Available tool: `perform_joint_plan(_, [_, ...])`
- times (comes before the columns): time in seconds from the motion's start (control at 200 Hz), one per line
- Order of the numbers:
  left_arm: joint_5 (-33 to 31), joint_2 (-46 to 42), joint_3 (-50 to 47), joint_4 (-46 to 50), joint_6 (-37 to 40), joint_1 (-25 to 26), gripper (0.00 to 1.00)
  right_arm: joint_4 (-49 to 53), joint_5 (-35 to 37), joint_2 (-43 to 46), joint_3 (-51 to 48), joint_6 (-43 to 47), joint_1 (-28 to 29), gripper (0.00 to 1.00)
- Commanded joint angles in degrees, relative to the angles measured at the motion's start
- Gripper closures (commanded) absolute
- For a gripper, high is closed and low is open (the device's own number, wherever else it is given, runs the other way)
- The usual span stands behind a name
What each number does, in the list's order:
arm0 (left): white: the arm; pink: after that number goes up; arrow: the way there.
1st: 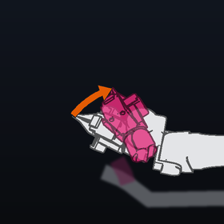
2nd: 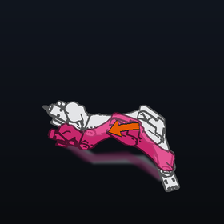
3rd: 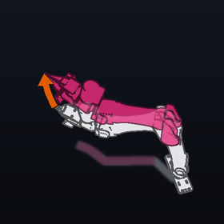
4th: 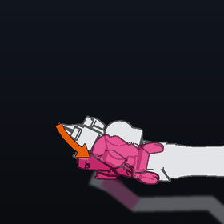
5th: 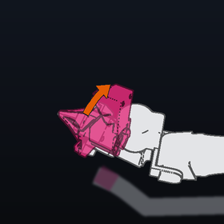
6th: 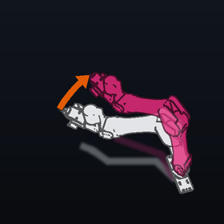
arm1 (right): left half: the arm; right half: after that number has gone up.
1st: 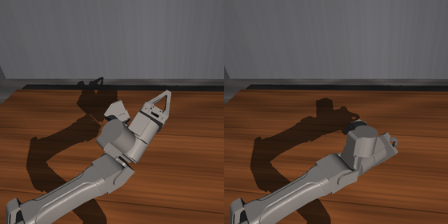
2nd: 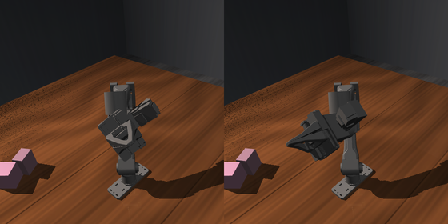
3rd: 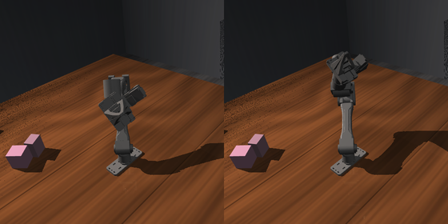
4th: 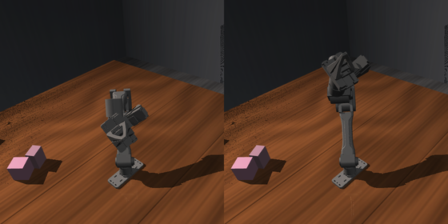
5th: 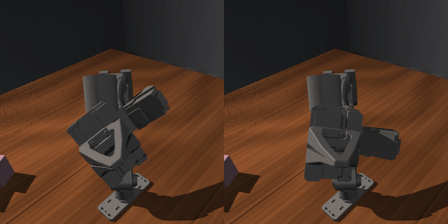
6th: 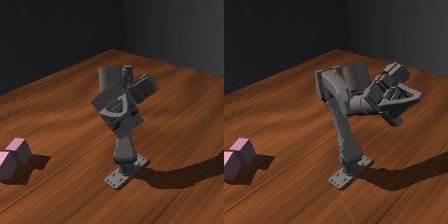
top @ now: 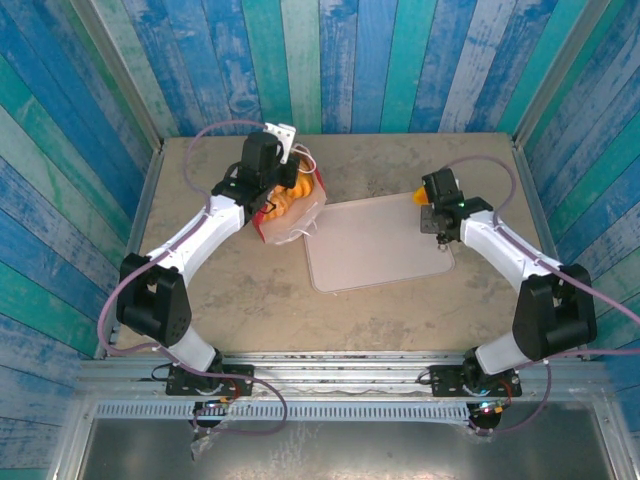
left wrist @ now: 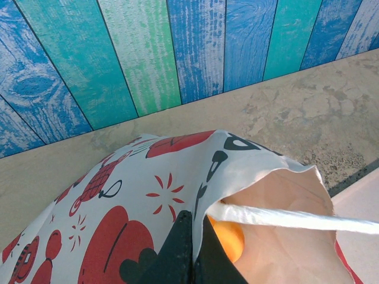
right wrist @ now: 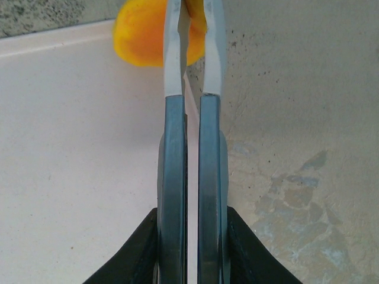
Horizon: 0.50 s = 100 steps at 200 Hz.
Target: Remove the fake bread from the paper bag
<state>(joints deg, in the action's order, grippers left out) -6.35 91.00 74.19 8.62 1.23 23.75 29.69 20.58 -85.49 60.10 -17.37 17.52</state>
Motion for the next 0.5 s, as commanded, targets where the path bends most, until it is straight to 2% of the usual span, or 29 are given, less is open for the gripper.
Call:
perform_joint_plan(0.0, [0.17,-0.01,2.26,-3.00,-0.71,0.16,0.96,-0.33,-1.37,1.51,-1.58,-1.10,-0.20,0.76])
perform_joint_plan(0.496, [0.20,-0.17,2.17,-3.43,-1.13,0.17,0.96,6.95,-10.75,12.27,-7.33,-0.91,0.24,0.67])
